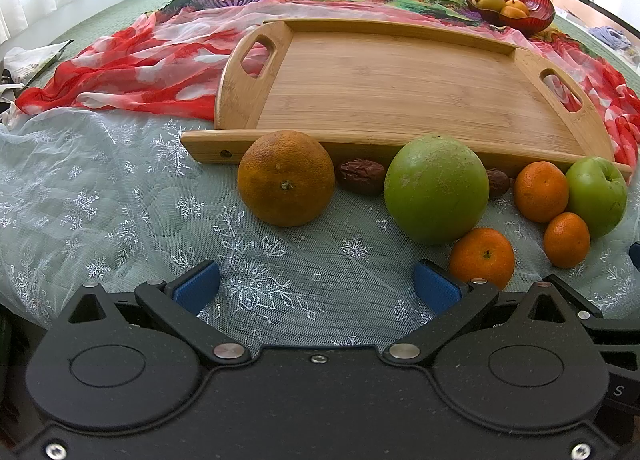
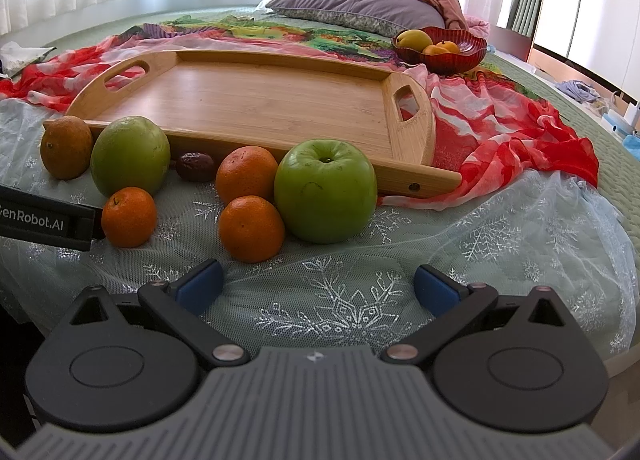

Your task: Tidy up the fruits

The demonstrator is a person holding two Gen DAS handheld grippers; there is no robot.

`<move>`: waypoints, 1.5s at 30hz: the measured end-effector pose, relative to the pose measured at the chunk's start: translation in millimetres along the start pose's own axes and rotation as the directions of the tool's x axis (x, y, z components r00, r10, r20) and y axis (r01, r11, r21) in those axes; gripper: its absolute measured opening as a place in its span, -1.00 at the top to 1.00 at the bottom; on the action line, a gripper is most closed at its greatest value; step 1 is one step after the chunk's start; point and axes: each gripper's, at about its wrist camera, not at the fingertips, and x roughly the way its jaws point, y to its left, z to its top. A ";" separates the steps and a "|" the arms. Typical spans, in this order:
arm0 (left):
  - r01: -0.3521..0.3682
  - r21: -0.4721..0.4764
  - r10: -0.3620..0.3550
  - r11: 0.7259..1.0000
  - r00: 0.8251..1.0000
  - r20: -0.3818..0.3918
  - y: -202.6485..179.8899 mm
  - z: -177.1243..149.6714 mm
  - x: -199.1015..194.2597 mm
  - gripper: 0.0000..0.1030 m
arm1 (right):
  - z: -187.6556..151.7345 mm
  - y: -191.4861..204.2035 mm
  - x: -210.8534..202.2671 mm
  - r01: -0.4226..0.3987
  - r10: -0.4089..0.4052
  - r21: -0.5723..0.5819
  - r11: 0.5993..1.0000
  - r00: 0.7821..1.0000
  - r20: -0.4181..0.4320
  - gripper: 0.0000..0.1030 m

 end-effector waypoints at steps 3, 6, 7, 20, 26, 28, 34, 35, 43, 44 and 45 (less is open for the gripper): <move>0.000 0.000 0.000 1.000 1.000 0.000 0.0 0.0 0.0 -1.00 | 0.0 0.1 0.0 0.000 0.000 0.000 1.000 1.000 0.000 -1.00; 0.000 0.000 0.000 1.000 1.000 -0.001 0.0 0.0 0.0 -1.00 | -0.2 0.2 0.0 0.001 -0.001 0.000 1.000 1.000 0.000 -1.00; 0.000 0.000 0.000 1.000 1.000 -0.001 0.0 0.0 0.0 -1.00 | -0.2 0.2 0.0 0.001 -0.001 0.000 1.000 1.000 0.000 -1.00; -0.002 0.002 0.002 1.000 1.000 0.002 -0.1 -0.1 -0.1 -1.00 | 1.7 2.1 -2.4 -0.005 0.005 -0.006 1.000 1.000 0.007 -1.00; 0.020 -0.001 -0.020 1.000 1.000 0.016 3.7 -2.6 -2.2 -1.00 | -1.6 -4.0 -0.8 -0.007 0.007 -0.003 1.000 1.000 0.023 -1.00; 0.026 0.008 -0.026 1.000 0.999 0.025 7.1 -3.3 -1.3 -1.00 | -4.2 -4.3 -0.8 -0.010 0.011 -0.009 1.000 0.999 0.034 -1.00; 0.070 0.005 -0.070 0.998 0.997 0.044 10.0 2.0 -12.8 -0.74 | -0.7 -8.5 -5.9 -0.030 0.028 0.034 0.999 0.998 0.048 -1.00; 0.084 -0.006 -0.084 0.996 0.995 0.056 13.3 3.4 -16.4 -0.70 | -0.1 -11.2 -8.6 -0.052 0.048 0.056 0.997 0.997 0.059 -0.98; 0.070 0.014 -0.072 0.997 0.983 0.170 19.9 9.5 -40.2 -0.37 | 13.6 -29.4 -27.8 -0.139 0.099 0.189 0.972 0.973 0.207 -0.53; 0.066 0.013 -0.067 0.998 0.981 0.181 20.3 9.4 -40.8 -0.36 | 16.3 -29.4 -27.0 -0.125 0.085 0.186 0.975 0.974 0.208 -0.44; 0.058 0.013 -0.060 0.998 0.981 0.186 20.6 10.1 -39.9 -0.32 | 19.1 -29.3 -24.3 -0.109 0.072 0.179 0.978 0.977 0.203 -0.40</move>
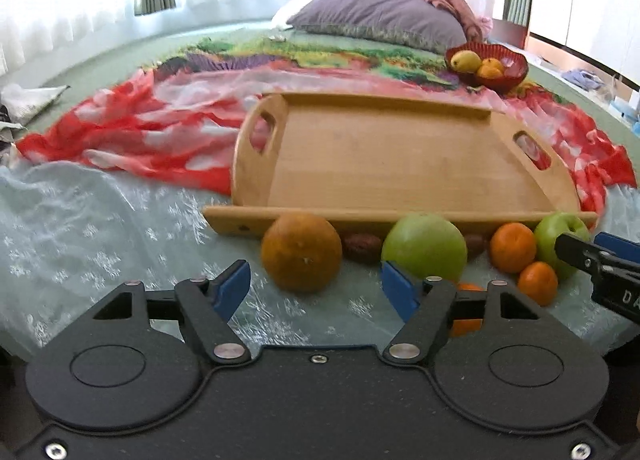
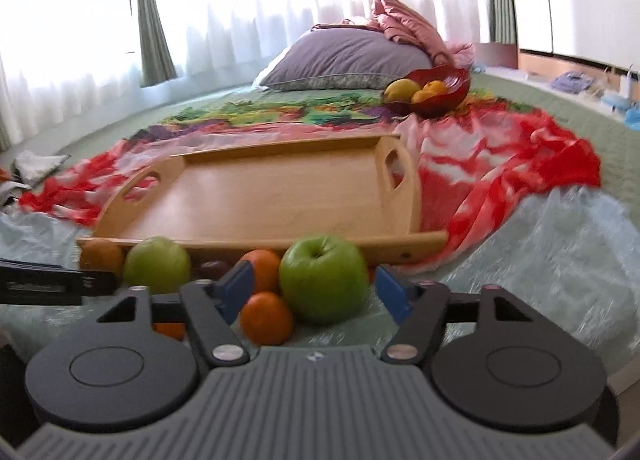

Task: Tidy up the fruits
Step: 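Grasp the large orange with the left tool while the right tool grasps a green apple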

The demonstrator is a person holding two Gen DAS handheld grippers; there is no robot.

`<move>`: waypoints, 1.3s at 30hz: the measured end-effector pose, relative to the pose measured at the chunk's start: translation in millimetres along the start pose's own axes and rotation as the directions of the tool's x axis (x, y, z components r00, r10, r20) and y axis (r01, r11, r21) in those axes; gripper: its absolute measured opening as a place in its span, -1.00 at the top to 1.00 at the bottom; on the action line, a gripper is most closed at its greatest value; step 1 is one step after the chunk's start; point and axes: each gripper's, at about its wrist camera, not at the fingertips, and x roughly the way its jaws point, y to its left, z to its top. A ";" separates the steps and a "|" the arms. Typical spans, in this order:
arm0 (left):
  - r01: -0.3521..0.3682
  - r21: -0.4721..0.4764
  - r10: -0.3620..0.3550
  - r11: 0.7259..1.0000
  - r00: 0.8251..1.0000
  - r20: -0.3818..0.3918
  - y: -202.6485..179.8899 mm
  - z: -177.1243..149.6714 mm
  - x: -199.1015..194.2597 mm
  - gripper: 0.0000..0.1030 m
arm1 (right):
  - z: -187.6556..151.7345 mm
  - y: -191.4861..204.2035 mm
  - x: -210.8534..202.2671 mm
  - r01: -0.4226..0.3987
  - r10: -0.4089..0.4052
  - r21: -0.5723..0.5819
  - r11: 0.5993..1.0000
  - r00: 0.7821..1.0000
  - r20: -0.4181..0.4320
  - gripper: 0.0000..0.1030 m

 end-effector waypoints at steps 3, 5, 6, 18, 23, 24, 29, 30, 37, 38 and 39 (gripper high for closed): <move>-0.015 -0.002 0.015 1.000 1.000 0.005 2.2 0.5 5.5 -0.18 | 2.3 -0.5 8.2 0.018 -0.018 -0.002 1.000 1.000 -0.012 -0.27; -0.011 -0.017 0.011 1.000 1.000 0.003 4.6 -0.2 10.2 -0.14 | 1.7 -1.0 10.1 0.011 -0.011 0.007 1.000 1.000 -0.016 -0.27; -0.007 -0.029 0.007 1.000 1.000 0.001 6.0 -0.4 12.6 -0.12 | 1.9 -1.3 11.8 0.008 -0.008 0.008 1.000 1.000 -0.018 -0.27; 0.001 -0.105 -0.003 0.994 1.000 -0.021 14.2 -2.8 39.1 -0.04 | 0.9 2.2 19.9 0.014 -0.015 -0.015 1.000 1.000 -0.028 -0.28; -0.002 -0.095 0.000 0.995 1.000 -0.012 12.6 -2.1 41.1 0.04 | 2.0 2.4 22.6 0.016 -0.017 -0.007 1.000 0.999 -0.033 -0.29; -0.001 -0.096 0.000 0.995 1.000 -0.011 12.8 -1.8 41.2 0.05 | 1.8 2.5 22.6 0.015 -0.015 -0.008 1.000 0.999 -0.033 -0.29; 0.003 -0.108 -0.003 0.994 1.000 0.002 13.7 0.8 35.0 0.07 | 2.8 0.0 21.9 0.008 -0.007 0.018 1.000 0.999 -0.032 -0.14; 0.008 -0.112 -0.007 0.994 1.000 0.008 14.3 1.7 32.6 0.07 | 3.6 -1.1 20.4 0.004 -0.004 0.024 1.000 1.000 -0.027 -0.14; 0.019 -0.098 -0.010 0.995 0.996 0.088 14.7 19.7 11.6 0.07 | 17.5 -8.2 4.1 -0.010 0.009 0.060 0.998 0.999 0.032 -0.14; 0.020 -0.090 -0.012 0.996 0.995 0.099 14.0 24.6 10.8 0.07 | 20.9 -8.9 2.2 -0.011 0.009 0.059 0.998 0.999 0.041 -0.14; 0.019 -0.081 -0.010 0.997 0.994 0.107 13.0 30.5 11.2 0.07 | 25.5 -10.2 1.5 -0.012 0.009 0.059 0.998 0.999 0.050 -0.14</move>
